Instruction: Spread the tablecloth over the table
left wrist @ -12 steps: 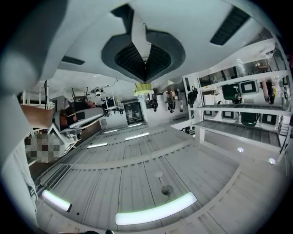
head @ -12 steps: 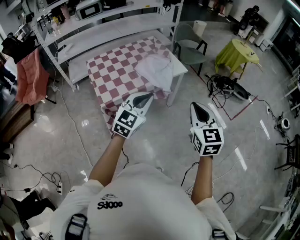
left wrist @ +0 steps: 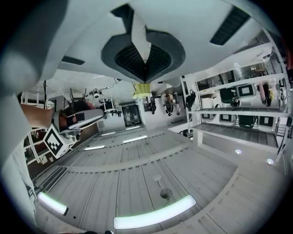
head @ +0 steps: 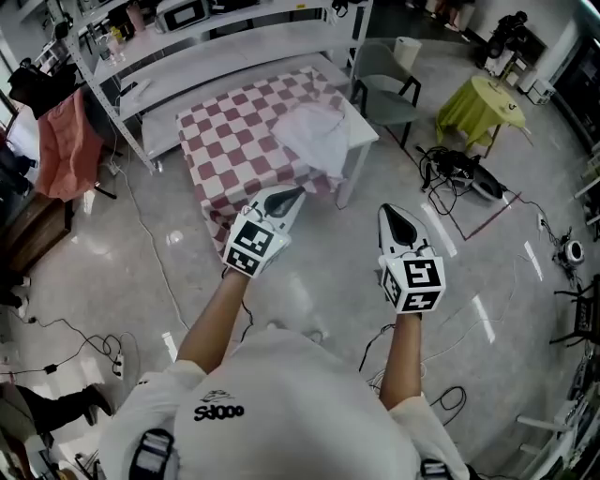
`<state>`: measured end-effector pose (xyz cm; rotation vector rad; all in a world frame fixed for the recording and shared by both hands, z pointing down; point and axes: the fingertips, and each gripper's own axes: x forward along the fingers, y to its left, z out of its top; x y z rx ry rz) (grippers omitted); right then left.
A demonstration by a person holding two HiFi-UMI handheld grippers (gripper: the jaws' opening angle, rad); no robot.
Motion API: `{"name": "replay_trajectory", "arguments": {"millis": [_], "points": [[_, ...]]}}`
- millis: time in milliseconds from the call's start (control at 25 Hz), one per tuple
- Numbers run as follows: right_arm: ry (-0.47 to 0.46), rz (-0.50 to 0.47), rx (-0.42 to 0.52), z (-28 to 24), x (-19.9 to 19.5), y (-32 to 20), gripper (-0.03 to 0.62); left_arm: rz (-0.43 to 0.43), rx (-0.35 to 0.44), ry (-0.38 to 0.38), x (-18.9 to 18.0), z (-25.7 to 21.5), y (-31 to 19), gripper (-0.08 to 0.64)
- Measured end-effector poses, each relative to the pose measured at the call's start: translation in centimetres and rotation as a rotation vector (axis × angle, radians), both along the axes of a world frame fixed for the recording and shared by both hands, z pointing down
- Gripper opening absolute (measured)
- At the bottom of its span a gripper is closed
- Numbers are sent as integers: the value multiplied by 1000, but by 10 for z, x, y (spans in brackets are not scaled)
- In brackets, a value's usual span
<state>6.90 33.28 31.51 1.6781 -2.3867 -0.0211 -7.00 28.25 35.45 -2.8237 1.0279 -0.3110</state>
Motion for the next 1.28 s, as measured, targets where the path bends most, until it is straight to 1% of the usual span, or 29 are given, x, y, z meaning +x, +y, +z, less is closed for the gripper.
{"name": "replay_trajectory", "arguments": {"millis": [200, 360, 560, 640, 760, 840, 1000, 1280], "points": [[-14, -11, 17, -3, 15, 4, 22, -30, -4, 1, 10, 0, 6, 28], [-56, -15, 29, -2, 33, 6, 21, -47, -2, -7, 22, 2, 10, 28], [-96, -16, 18, 5, 53, 3, 21, -50, -11, -11, 35, 9, 8, 28], [-98, -11, 13, 8, 57, -4, 21, -54, -10, -13, 38, 9, 1, 28], [-61, -18, 9, 14, 61, -19, 21, -52, -5, -11, 44, 10, -14, 28], [-36, -22, 8, 19, 61, -32, 21, -51, -7, -13, 46, 14, -27, 28], [-23, -30, -7, 30, 60, -67, 21, -55, -14, -7, 46, 25, -65, 28], [16, -13, -24, 36, 64, -171, 21, -58, -16, 15, 43, 32, -173, 28]]}}
